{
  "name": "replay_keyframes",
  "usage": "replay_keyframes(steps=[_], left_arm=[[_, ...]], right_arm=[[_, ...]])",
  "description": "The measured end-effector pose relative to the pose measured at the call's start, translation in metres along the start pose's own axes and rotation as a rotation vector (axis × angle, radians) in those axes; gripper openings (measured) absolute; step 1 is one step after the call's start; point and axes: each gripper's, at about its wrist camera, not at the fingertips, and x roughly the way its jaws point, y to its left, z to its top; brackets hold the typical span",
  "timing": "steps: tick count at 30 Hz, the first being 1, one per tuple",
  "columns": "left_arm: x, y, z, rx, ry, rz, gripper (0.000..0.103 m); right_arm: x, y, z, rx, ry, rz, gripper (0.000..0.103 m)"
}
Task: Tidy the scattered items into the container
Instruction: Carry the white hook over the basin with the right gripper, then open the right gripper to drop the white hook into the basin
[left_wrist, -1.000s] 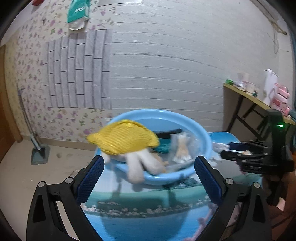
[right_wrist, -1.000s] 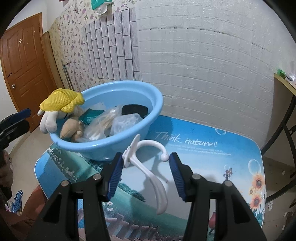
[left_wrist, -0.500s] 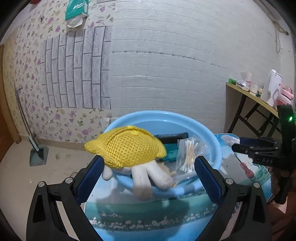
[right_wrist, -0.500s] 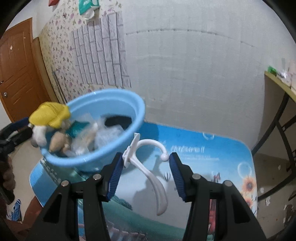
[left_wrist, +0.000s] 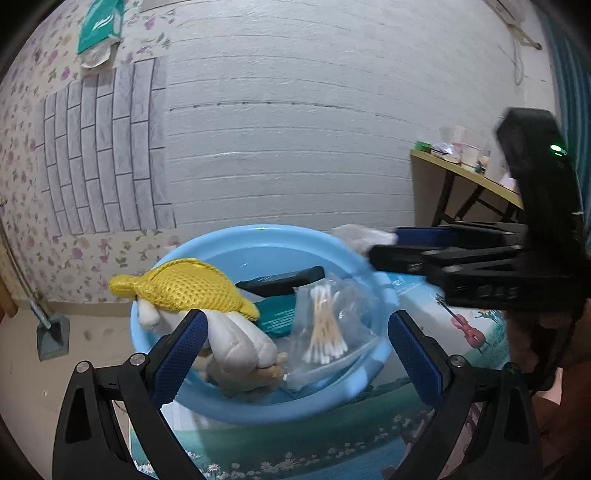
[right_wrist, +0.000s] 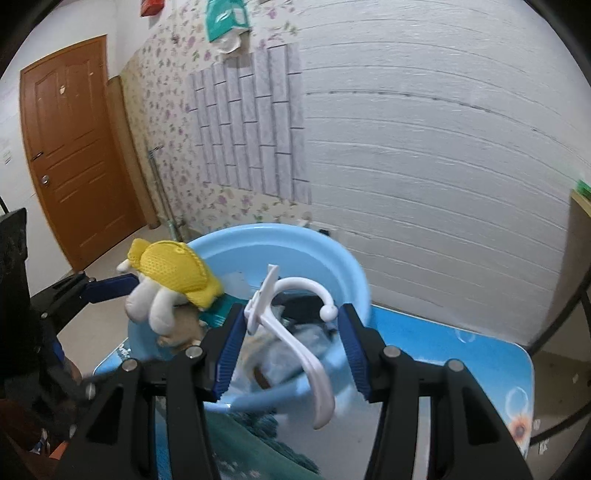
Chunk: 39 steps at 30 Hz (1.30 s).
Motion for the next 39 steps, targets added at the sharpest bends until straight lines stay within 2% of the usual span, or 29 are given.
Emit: replay_keyframes(steps=[3,8,12,17,30,39], left_arm=[[-0.004,0.003,-0.001,-0.006,-0.005,-0.009,0.098],[-0.007,0.019,-0.006,-0.036,0.008,0.037,0.098],[-0.011,0.031,-0.009,-0.074,0.011,0.058,0.098],[-0.016,0.029,-0.011,-0.077,0.01,0.07,0.098],[-0.027,0.011,-0.008,-0.052,-0.017,0.066,0.098],[-0.037,0.012,-0.013,-0.123,-0.012,0.082,0.098]], right_arm=[[0.013,0.006,0.003,-0.009,0.017,0.033,0.05],[0.029,0.02,0.01,-0.026,0.028,0.073,0.05],[0.041,0.029,0.012,-0.031,0.05,0.094,0.051],[0.046,0.028,0.01,0.004,0.08,0.091,0.052],[0.017,0.029,0.005,0.001,0.063,0.062,0.053],[-0.011,0.028,-0.005,0.025,0.043,0.043,0.053]])
